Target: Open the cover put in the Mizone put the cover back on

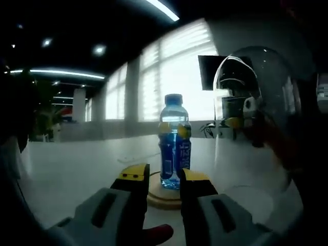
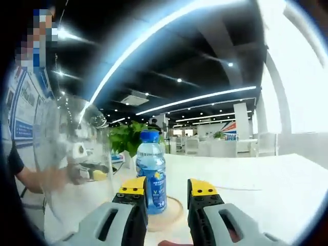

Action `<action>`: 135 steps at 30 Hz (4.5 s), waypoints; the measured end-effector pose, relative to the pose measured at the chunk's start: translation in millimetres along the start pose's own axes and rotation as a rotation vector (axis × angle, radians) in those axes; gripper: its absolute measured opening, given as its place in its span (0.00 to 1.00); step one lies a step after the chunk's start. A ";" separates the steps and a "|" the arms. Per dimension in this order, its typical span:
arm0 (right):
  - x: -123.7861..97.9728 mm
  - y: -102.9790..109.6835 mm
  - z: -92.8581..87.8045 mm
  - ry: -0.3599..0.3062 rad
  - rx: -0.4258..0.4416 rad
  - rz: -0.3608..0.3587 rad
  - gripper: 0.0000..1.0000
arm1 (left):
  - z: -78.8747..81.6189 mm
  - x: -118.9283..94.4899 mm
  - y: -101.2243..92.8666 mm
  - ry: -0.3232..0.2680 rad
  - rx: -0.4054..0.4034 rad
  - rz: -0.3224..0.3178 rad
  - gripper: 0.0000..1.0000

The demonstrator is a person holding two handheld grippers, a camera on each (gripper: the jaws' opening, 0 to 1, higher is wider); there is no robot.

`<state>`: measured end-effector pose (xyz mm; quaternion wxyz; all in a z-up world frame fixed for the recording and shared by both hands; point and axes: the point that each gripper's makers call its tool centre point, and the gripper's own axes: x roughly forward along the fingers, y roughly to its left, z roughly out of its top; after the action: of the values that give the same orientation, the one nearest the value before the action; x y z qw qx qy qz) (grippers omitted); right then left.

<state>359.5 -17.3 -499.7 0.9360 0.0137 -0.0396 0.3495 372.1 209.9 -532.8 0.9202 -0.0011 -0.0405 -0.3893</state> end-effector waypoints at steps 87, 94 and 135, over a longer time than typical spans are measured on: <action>-4.8 149.5 -33.5 0.208 0.011 0.765 0.82 | 5.3 -29.8 -129.4 0.038 -0.045 -0.543 0.68; -0.9 153.1 -36.7 0.242 0.002 0.805 0.86 | 2.9 -26.2 -129.4 0.041 -0.045 -0.534 0.70; 8.4 154.0 -33.5 0.061 0.142 0.782 0.90 | 6.8 -7.4 -135.0 -0.003 -0.123 -0.505 0.82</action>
<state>267.1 106.3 -532.8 0.7299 0.0520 0.0102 0.6815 269.6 121.4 -530.5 0.7919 -0.0474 -0.0172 -0.6086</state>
